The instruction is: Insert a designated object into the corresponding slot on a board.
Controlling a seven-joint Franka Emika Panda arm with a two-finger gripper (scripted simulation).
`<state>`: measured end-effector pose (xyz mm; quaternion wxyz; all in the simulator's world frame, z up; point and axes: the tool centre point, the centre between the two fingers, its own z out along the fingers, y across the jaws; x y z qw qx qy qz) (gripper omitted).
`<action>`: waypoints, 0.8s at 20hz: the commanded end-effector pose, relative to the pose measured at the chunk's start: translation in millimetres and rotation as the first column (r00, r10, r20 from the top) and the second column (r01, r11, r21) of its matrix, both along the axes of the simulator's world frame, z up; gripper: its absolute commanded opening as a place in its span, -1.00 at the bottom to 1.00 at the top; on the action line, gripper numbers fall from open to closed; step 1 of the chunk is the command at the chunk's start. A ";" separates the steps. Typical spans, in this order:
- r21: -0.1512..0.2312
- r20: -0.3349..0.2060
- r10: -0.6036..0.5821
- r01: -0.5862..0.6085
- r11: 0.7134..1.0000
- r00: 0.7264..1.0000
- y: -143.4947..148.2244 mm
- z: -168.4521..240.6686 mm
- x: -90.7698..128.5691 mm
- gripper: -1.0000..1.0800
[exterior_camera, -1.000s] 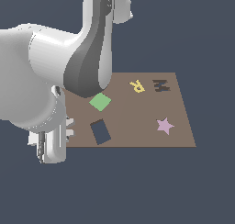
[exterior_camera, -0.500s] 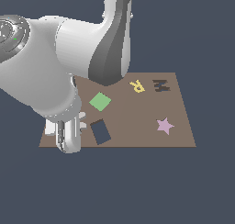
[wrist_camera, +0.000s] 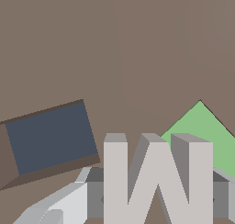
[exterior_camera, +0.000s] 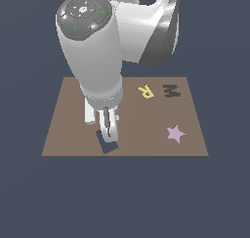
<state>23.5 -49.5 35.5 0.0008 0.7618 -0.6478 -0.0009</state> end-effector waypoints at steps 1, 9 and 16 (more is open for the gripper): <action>0.000 0.001 -0.009 0.009 1.000 1.000 25.7 0.8 -15.0 -1.00; 0.000 0.000 -0.042 0.042 0.999 0.999 106.2 2.5 -57.8 -1.00; 0.000 0.000 -0.067 0.067 0.998 0.998 169.8 3.9 -87.5 -1.00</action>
